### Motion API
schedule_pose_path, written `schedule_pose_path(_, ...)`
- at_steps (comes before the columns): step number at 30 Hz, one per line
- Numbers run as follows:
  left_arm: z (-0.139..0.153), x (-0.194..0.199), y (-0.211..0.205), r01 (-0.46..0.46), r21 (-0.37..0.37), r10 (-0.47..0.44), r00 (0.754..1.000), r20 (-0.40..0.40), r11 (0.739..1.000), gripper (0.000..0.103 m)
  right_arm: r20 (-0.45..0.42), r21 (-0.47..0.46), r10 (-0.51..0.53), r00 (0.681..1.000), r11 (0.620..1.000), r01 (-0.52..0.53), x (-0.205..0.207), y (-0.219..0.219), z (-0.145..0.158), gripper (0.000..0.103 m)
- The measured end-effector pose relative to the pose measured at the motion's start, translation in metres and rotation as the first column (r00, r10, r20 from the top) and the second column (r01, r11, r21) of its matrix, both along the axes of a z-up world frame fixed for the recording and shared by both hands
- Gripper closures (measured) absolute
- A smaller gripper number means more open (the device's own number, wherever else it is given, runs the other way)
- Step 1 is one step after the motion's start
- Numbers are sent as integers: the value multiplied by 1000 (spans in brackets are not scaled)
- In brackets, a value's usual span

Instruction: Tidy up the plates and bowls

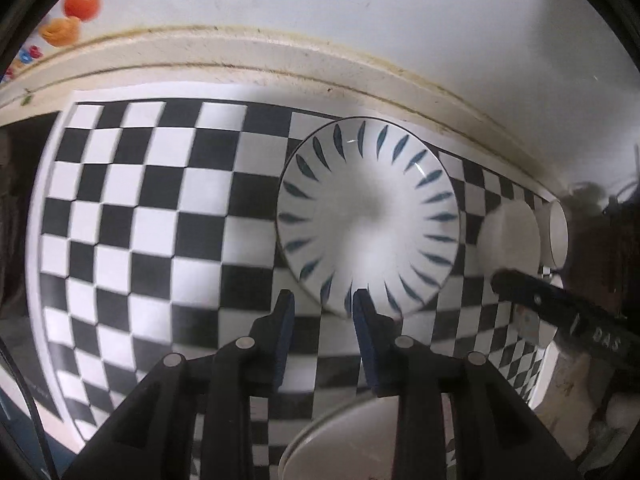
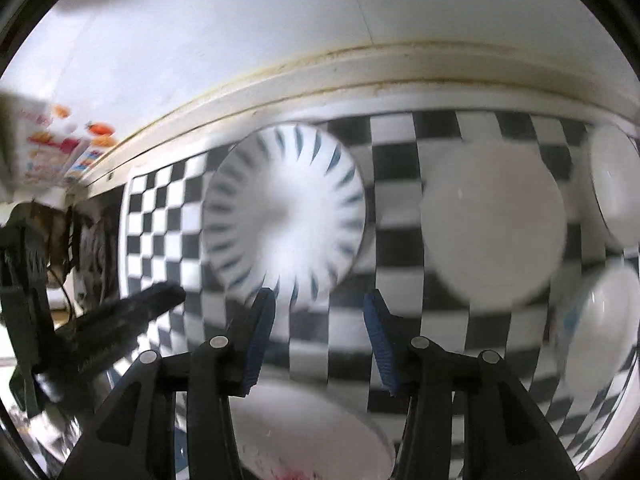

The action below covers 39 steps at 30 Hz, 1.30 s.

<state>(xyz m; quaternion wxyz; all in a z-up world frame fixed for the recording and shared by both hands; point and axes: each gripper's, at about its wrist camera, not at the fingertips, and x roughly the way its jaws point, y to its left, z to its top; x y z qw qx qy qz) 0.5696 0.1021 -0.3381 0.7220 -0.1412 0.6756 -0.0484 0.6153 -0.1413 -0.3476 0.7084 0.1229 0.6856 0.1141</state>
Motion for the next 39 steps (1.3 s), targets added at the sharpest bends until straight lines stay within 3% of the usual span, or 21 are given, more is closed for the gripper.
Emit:
schedule_pose_path(8, -42, 39, 11, -32, -4, 31, 995, -91, 999, 74, -56, -60, 29, 998, 998, -33, 75, 17, -50, 54)
schedule_pose_path(15, -62, 47, 9, -24, -23, 21, 991, -133, 999, 74, -118, -98, 71, 990, 992, -82, 102, 23, -82, 54)
schedule_pose_path(19, -74, 45, 2, -8, -40, 2, 990, -144, 999, 76, -129, -120, 98, 987, 986, -114, 107, 25, -91, 59)
schedule_pose_path(20, -74, 44, 0, -5, -33, 1, 992, -127, 999, 76, -134, -111, 104, 985, 987, -119, 108, 26, -91, 66)
schedule_pose_path(23, -70, 44, 4, -8, -26, 5, 994, -111, 1000, 77, -166, -119, 111, 980, 984, -132, 109, 25, -98, 73)
schedule_pose_path(27, -69, 43, 8, -10, -40, 6, 995, -102, 999, 81, -158, -113, 113, 981, 985, -131, 107, 21, -100, 76)
schedule_pose_path(39, -61, 35, 8, -12, -24, 11, 997, -72, 1000, 81, -131, -90, 158, 979, 981, -170, 84, 16, -90, 87)
